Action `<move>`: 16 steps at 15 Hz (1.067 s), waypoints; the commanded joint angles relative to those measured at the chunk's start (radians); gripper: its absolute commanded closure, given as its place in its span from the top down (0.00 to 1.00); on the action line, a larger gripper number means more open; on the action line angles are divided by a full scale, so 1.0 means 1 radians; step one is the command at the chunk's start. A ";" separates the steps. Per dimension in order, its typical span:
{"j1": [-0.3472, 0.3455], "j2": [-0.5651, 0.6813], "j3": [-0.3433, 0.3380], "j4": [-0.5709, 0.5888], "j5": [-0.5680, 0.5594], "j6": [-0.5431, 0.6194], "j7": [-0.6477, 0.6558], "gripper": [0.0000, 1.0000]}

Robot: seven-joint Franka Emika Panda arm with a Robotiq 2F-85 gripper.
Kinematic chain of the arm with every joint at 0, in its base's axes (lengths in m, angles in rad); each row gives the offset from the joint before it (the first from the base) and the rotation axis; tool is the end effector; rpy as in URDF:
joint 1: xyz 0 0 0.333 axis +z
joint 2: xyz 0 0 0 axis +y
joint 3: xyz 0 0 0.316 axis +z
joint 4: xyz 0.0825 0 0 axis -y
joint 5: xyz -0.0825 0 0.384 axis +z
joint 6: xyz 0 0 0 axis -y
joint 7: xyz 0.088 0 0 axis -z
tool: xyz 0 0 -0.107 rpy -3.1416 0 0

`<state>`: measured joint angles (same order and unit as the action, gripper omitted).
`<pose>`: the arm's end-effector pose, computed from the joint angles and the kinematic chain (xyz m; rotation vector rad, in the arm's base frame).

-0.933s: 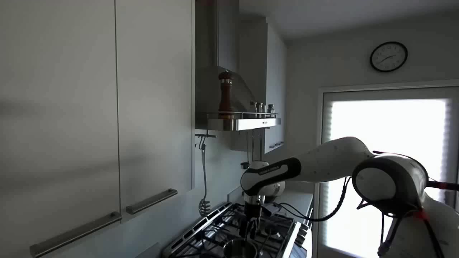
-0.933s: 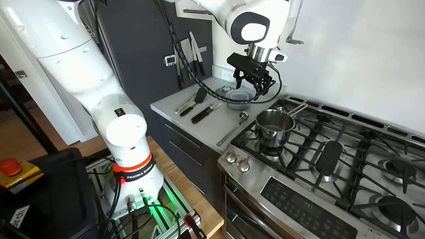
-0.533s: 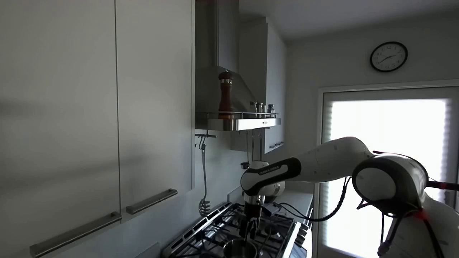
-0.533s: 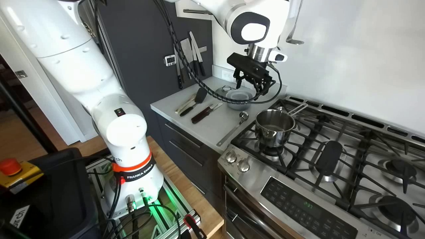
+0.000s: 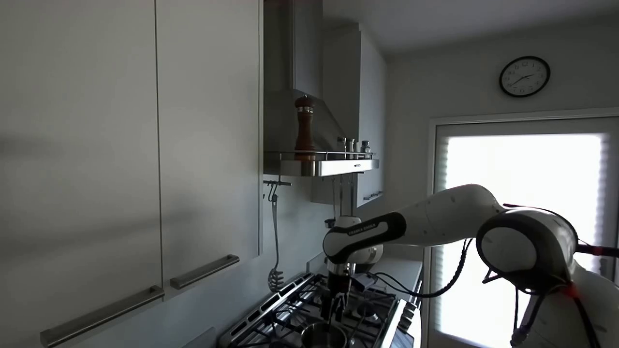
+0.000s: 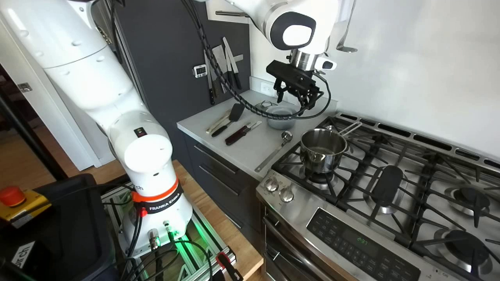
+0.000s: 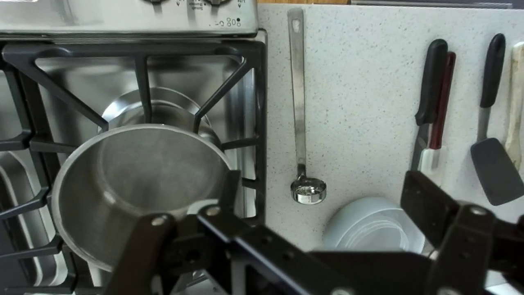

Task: Open the right door of the upper cabinet

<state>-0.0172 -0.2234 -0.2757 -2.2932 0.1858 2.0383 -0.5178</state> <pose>0.4549 -0.1297 0.4358 -2.9100 -0.2116 -0.0718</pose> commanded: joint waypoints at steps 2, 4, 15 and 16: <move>0.005 -0.091 0.087 -0.009 0.008 0.012 0.016 1.00; 0.019 -0.128 0.115 -0.012 0.032 -0.006 0.034 1.00; 0.040 -0.174 0.185 0.018 0.140 -0.093 0.280 1.00; 0.039 -0.173 0.185 0.018 0.141 -0.093 0.279 1.00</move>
<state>0.0221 -0.3968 -0.0911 -2.2771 0.3266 1.9468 -0.2390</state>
